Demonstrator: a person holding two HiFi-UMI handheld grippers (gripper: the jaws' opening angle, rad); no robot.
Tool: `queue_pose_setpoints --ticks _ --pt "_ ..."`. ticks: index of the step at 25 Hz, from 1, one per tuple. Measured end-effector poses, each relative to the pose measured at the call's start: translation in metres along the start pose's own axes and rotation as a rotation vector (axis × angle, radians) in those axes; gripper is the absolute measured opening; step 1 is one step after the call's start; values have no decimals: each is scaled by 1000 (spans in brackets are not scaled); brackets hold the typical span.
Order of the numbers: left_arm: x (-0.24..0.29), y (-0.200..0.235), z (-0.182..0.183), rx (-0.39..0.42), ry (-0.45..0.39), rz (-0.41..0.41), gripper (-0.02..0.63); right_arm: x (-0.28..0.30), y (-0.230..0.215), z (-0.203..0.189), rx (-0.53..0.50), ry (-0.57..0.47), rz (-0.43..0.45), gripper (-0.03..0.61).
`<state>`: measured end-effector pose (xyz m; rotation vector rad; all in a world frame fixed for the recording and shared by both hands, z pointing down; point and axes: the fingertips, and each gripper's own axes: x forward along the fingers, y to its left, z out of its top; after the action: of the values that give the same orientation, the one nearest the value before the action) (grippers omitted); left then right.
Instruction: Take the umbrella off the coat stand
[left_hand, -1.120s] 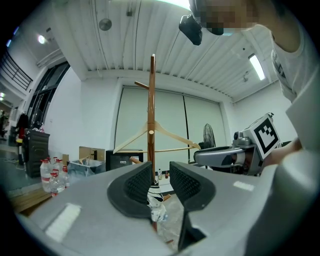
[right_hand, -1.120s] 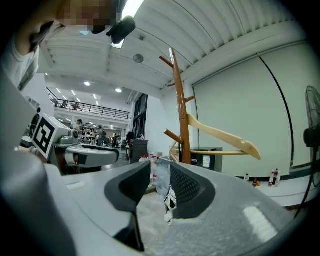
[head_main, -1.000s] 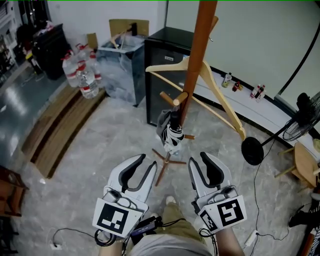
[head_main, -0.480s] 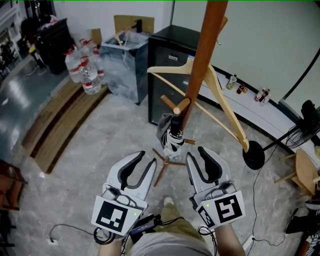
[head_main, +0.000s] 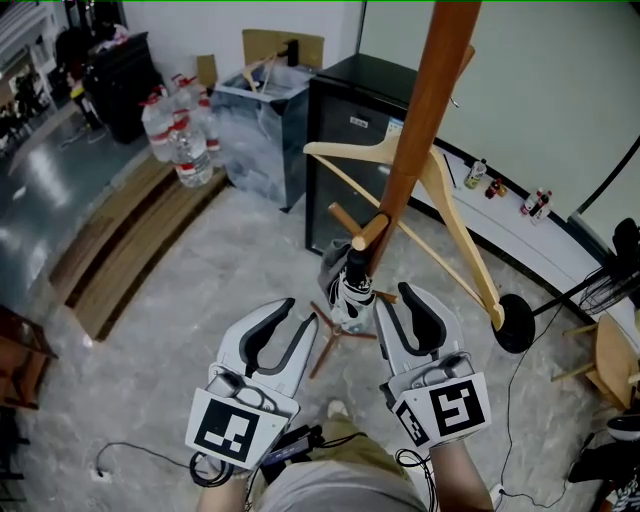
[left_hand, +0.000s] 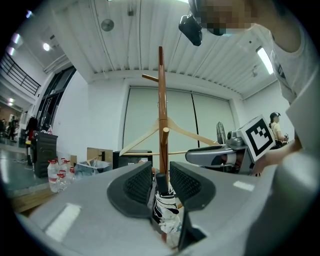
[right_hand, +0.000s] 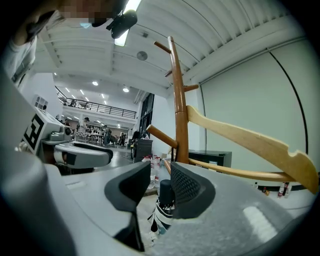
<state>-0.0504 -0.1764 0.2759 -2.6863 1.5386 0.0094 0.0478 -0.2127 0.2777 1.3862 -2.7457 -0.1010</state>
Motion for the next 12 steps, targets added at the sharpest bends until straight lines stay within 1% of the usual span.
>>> queue_pose_setpoints --ticks 12 --pt "15 10 3 -4 4 48 112 36 -11 -3 -10 14 47 109"
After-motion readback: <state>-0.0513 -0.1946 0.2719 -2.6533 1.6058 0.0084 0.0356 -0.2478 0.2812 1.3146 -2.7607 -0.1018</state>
